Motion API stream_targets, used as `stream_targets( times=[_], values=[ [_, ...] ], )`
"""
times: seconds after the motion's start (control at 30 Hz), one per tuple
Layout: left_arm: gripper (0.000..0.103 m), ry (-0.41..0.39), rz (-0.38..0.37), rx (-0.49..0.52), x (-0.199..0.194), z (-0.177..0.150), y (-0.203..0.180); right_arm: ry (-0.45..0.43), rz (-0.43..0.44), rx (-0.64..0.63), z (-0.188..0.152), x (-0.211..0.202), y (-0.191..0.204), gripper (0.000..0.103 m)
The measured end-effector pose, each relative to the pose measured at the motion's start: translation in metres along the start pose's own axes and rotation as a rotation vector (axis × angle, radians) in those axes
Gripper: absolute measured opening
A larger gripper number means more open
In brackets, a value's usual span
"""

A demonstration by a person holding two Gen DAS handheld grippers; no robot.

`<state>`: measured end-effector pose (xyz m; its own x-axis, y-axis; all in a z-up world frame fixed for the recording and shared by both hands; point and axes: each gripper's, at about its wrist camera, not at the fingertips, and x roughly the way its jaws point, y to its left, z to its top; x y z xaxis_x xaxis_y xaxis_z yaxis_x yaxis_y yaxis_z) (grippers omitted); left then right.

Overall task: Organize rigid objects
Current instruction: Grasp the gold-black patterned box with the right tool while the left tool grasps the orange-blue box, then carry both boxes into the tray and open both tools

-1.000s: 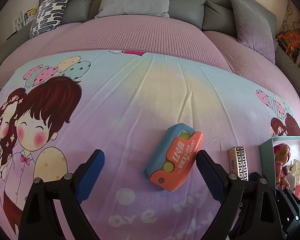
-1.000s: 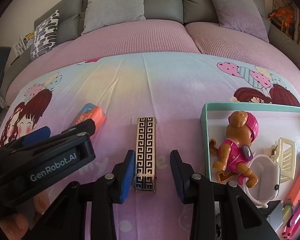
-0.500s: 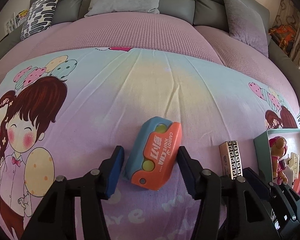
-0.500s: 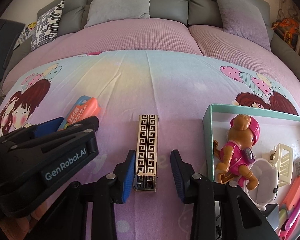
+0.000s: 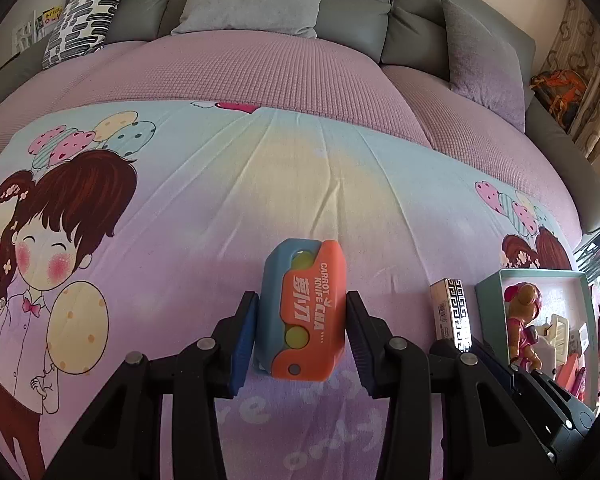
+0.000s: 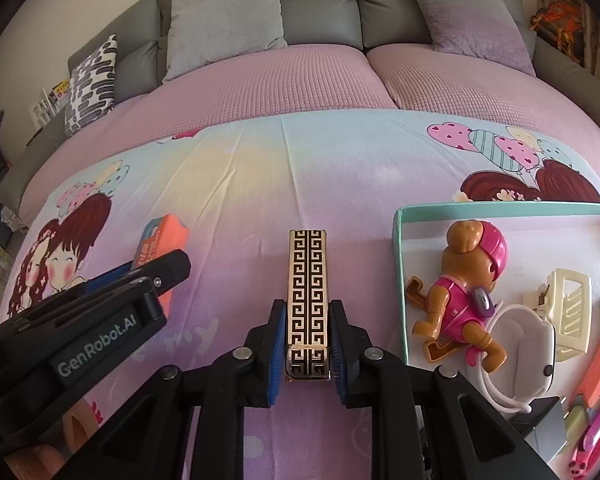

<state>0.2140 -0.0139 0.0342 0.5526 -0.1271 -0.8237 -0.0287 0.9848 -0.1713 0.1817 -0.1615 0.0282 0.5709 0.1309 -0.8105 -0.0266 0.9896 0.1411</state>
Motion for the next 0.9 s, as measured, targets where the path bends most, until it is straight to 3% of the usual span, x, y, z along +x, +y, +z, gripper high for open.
stream_targets(
  times=[0.57, 0.73, 0.9],
  values=[
    [0.045, -0.145, -0.046, 0.027, -0.066, 0.006, -0.013, -0.168, 0.006, 0.084, 0.013, -0.073, -0.029, 0.022],
    [0.045, -0.151, -0.09, 0.072, -0.071, 0.006, -0.034, -0.197, -0.03, 0.142, 0.016, -0.091, -0.053, 0.022],
    [0.045, -0.142, -0.142, 0.142, -0.074, 0.003, -0.065, -0.206, -0.124, 0.205, 0.015, -0.105, -0.089, 0.022]
  ],
)
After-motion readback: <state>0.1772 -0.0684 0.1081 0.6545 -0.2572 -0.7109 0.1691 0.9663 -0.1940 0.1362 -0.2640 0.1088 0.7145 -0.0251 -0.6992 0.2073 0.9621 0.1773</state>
